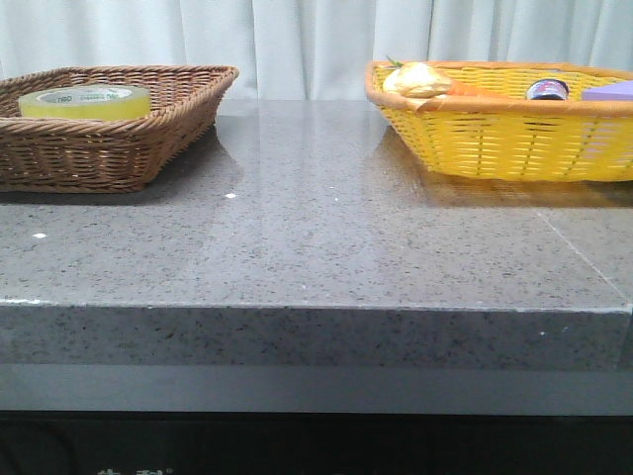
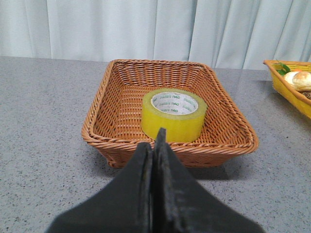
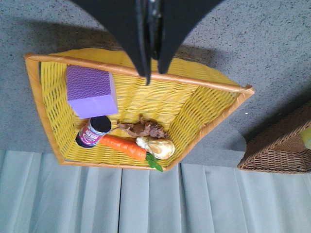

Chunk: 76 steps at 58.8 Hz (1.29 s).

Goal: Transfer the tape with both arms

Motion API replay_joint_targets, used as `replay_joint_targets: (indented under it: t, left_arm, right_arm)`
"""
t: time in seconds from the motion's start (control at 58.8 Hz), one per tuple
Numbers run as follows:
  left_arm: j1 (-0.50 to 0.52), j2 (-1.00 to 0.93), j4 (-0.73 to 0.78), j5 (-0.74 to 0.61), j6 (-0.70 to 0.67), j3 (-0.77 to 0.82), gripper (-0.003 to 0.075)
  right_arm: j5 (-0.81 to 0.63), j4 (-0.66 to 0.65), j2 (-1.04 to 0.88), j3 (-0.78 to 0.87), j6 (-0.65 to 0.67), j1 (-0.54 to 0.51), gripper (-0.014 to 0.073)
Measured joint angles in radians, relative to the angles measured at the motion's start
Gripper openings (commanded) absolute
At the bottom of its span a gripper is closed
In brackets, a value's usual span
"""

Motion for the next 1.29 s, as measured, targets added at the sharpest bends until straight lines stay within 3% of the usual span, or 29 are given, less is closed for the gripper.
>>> replay_joint_targets:
  t: [0.459, 0.732, 1.293]
  left_arm:
    - [0.000, -0.019, 0.009, 0.000, 0.000, 0.002, -0.0020]
    - [0.002, -0.128, 0.128, -0.027, -0.127, 0.066, -0.0020]
    - [0.074, -0.298, 0.126, -0.027, -0.131, 0.378, -0.0020]
  right_arm:
    - [0.000, 0.000, 0.000, 0.000, 0.000, 0.000, -0.0120]
    - [0.000, 0.000, 0.000, 0.000, 0.000, 0.000, -0.0120]
    - [0.000, 0.000, 0.000, 0.000, 0.000, 0.000, -0.0120]
